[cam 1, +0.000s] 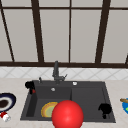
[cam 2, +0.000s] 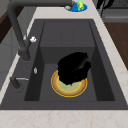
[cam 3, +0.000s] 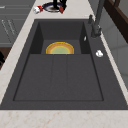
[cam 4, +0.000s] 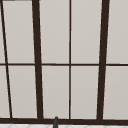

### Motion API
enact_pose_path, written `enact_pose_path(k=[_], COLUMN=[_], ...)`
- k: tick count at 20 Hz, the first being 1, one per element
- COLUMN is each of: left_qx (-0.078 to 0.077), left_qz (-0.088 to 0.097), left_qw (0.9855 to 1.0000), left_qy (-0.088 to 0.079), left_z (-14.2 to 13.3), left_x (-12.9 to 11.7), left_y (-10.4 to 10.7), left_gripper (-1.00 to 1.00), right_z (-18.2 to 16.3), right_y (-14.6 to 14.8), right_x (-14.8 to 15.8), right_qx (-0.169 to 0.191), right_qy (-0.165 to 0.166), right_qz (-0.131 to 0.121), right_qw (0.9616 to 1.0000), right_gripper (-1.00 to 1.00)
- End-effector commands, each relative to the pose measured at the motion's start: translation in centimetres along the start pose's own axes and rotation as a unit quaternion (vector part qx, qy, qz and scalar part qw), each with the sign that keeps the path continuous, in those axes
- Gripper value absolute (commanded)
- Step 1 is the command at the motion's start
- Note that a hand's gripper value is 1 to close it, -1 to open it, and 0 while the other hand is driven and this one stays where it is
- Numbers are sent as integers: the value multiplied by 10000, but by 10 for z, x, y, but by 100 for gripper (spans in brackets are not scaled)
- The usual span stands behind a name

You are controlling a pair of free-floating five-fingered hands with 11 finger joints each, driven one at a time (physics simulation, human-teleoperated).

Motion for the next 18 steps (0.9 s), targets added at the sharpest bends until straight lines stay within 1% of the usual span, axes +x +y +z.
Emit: enact_pose_path(k=[1,2,7,12,15,18], left_qx=[0,-12,-11,21,10,19], left_qz=[93,148,279,290,309,303], left_qw=[9999,9999,9996,9996,9995,9995], left_qy=[-55,-37,21,6,10,4], left_z=[28,36,74,114,138,162], left_x=[8,8,8,4,2,0], left_y=[17,19,31,34,37,33], left_gripper=[100,100,100,100,100,100], right_z=[0,0,0,0,0,0], right_y=[0,0,0,0,0,0], right_x=[0,0,0,0,0,0], right_qx=[0,0,0,0,0,0], right_qy=[0,0,0,0,0,0], right_qz=[0,0,0,0,0,0], right_qw=[10000,10000,10000,10000,10000,10000], right_gripper=[0,0,0,0,0,0])
